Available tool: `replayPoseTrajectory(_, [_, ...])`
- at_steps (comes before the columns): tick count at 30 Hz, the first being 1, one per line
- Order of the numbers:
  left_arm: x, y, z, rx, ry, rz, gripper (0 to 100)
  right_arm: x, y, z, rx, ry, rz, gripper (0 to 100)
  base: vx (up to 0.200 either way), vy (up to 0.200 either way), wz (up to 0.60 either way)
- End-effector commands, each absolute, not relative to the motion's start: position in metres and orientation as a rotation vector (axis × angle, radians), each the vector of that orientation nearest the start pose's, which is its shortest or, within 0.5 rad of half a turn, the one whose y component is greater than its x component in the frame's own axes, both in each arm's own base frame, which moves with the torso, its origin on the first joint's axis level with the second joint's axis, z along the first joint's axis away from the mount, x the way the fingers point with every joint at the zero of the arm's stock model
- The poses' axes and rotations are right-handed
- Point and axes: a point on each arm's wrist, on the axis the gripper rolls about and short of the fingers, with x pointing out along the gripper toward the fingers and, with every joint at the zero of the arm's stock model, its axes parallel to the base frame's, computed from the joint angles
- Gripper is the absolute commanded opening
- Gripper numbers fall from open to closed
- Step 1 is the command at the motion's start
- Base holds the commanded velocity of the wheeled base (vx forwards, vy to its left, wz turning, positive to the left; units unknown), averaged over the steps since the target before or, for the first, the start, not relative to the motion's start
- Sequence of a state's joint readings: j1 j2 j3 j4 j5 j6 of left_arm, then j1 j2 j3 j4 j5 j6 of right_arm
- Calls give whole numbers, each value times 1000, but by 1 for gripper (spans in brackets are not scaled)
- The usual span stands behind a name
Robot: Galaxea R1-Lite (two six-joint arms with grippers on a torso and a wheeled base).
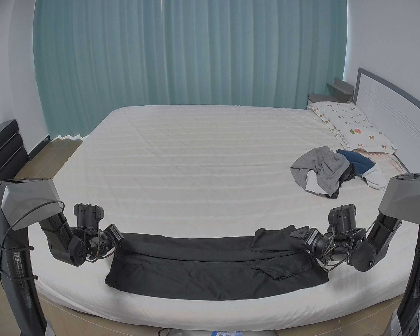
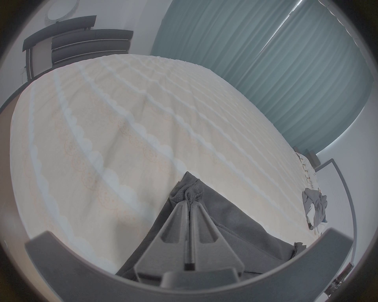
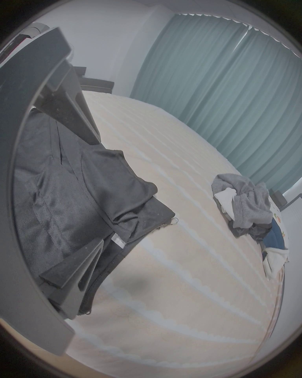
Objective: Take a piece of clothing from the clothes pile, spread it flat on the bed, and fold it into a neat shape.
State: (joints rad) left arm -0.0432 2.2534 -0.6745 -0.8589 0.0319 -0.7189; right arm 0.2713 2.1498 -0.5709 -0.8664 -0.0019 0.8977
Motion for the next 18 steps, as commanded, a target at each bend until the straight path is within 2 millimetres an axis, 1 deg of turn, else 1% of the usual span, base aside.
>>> replayPoseTrajectory(1, [338, -14, -2, -663, 671, 240, 0, 313, 94, 14, 758, 769, -78, 100, 0, 0, 0])
replayPoseTrajectory(8, [338, -15, -2, -662, 673, 239, 0, 314, 97, 11, 753, 784, -85, 100, 0, 0, 0])
replayPoseTrajectory(13, [339, -15, -4, -662, 675, 239, 0, 319, 103, 15, 768, 776, -86, 100, 0, 0, 0])
replayPoseTrajectory(15, [339, -15, -4, -661, 678, 240, 0, 317, 107, 14, 761, 795, -81, 100, 0, 0, 0])
replayPoseTrajectory(18, [340, -14, -4, -662, 674, 241, 0, 317, 107, 9, 755, 814, -91, 100, 0, 0, 0])
